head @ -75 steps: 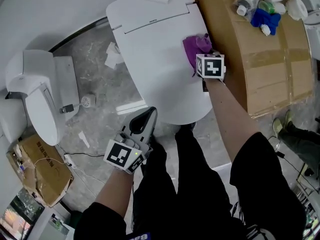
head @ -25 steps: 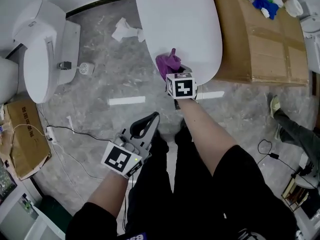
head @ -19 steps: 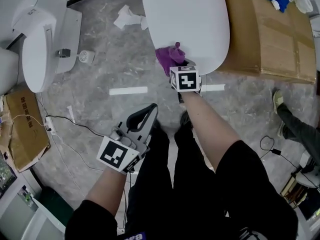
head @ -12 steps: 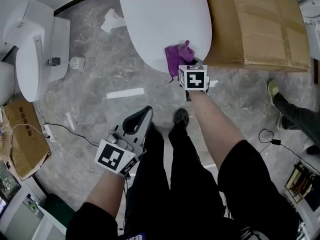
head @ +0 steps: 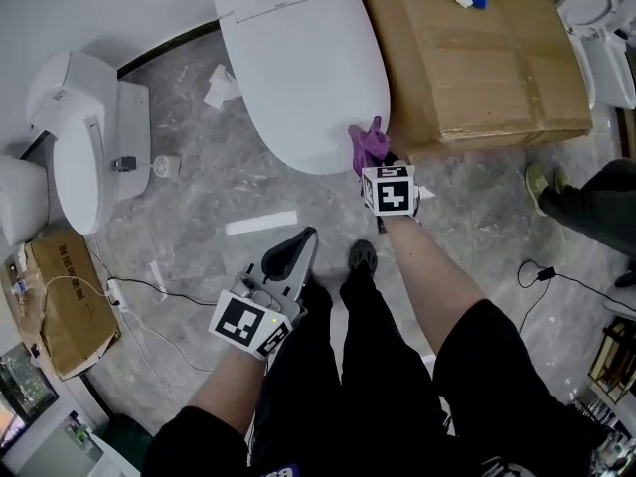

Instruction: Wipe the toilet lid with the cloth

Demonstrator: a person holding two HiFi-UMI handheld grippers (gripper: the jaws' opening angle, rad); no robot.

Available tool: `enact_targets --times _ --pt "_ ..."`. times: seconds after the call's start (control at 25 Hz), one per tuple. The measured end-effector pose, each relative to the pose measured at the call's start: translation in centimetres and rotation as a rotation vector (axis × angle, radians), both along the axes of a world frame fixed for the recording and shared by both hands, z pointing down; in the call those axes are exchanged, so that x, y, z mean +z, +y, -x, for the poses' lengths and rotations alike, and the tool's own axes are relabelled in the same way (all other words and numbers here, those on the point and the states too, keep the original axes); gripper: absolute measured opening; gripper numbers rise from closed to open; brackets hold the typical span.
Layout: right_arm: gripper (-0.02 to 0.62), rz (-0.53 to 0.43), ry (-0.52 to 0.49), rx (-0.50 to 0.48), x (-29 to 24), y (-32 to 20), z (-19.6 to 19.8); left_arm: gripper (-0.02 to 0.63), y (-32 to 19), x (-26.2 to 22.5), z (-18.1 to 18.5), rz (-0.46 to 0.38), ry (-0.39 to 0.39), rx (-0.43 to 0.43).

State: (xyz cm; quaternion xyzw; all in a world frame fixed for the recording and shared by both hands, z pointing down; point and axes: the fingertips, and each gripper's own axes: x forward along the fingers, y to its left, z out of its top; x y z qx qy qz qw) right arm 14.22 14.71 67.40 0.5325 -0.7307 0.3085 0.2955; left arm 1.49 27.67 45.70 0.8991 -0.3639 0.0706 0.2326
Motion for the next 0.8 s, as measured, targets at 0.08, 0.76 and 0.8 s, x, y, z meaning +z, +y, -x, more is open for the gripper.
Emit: enact_targets --times 0.08,0.76,0.8 --pt "0.066 -0.005 -0.008 -0.026 -3.0 1.6 1.1 0.017 0.2 -2.1 0.2 -0.016 0.003 -0.001" --pt "0.066 -0.150 -0.156 -0.278 -33.8 13.8 8.8 0.017 3.8 -18.9 6.6 -0.095 -0.008 -0.042" --pt "0.066 -0.181 -0.167 -0.299 -35.8 13.8 9.4 0.017 3.8 -20.3 6.9 -0.105 0.001 -0.057"
